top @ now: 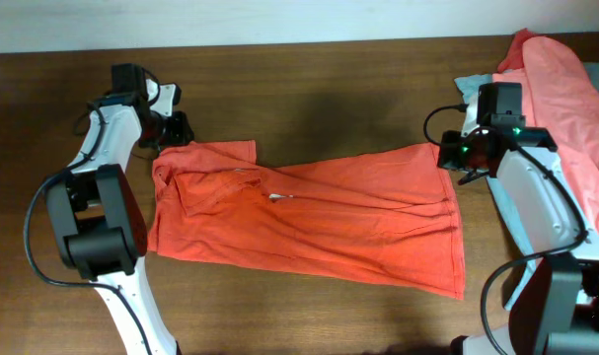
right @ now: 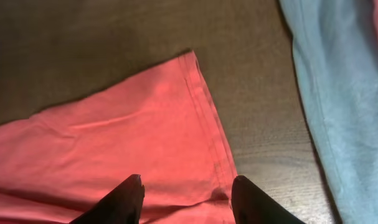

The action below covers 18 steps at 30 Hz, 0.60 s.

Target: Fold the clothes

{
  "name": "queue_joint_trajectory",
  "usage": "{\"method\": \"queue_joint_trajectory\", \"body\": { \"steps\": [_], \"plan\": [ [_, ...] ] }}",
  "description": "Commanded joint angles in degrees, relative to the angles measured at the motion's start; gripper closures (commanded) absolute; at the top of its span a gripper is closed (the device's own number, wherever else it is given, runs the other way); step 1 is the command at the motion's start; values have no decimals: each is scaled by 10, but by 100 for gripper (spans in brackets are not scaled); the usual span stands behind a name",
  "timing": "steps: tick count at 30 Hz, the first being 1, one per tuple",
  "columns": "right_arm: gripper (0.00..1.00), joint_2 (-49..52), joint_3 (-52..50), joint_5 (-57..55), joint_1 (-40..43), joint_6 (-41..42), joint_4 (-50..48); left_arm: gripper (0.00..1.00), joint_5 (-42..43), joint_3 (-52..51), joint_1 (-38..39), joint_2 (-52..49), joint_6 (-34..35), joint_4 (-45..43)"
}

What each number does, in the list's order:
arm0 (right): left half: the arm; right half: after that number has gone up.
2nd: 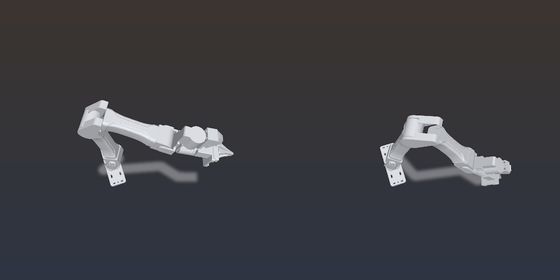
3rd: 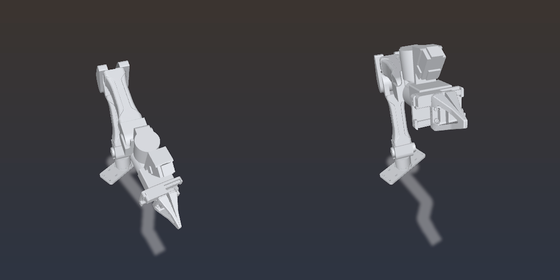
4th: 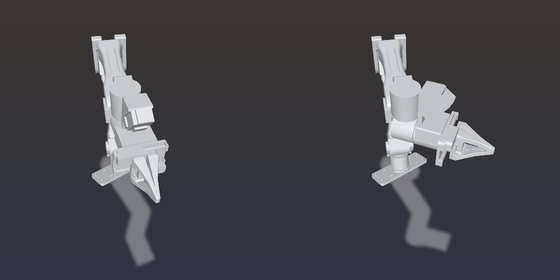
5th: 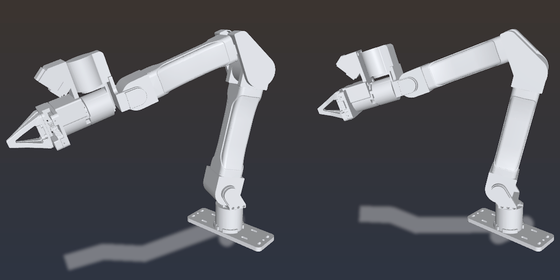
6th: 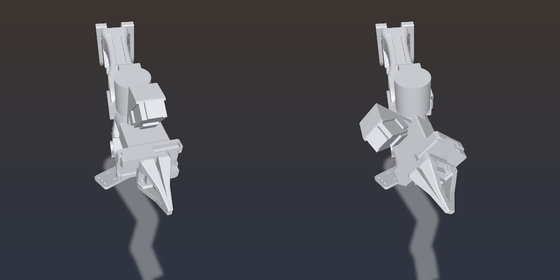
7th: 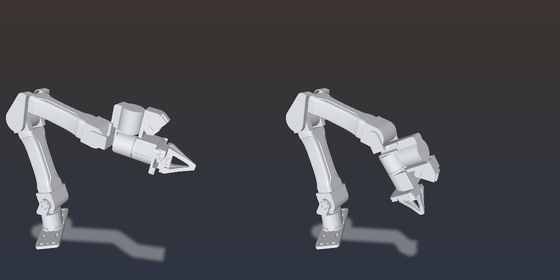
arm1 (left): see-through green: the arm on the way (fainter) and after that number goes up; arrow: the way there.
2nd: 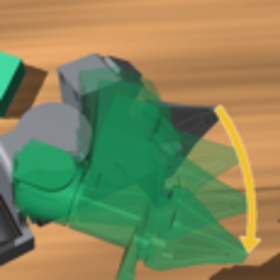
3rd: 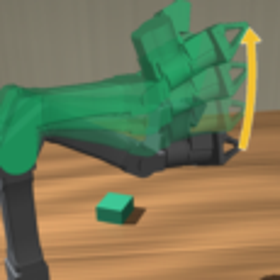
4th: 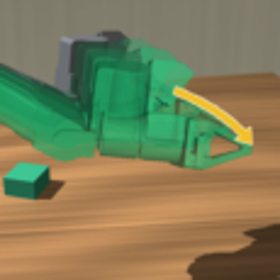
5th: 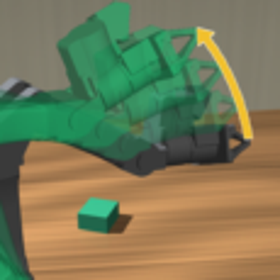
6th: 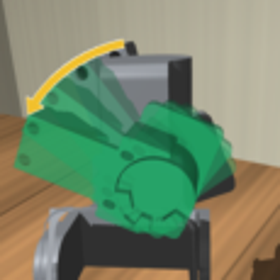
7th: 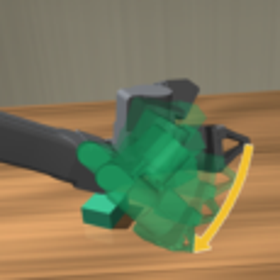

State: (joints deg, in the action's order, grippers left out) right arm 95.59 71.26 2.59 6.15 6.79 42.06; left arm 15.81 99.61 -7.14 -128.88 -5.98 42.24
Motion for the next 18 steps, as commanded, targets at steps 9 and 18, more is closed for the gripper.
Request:
{"method": "queue_joint_trajectory", "body": {
  "steps": [9, 18],
  "plan": [
    [49, 35, 5, 0, 3, -5, 34, 13, 12, 36, 69, 27, -90, 5],
    [49, 35, 5, -1, 3, -5, 49, 8, -61, 35, 159, 19, -119, -1]
  ]
}}
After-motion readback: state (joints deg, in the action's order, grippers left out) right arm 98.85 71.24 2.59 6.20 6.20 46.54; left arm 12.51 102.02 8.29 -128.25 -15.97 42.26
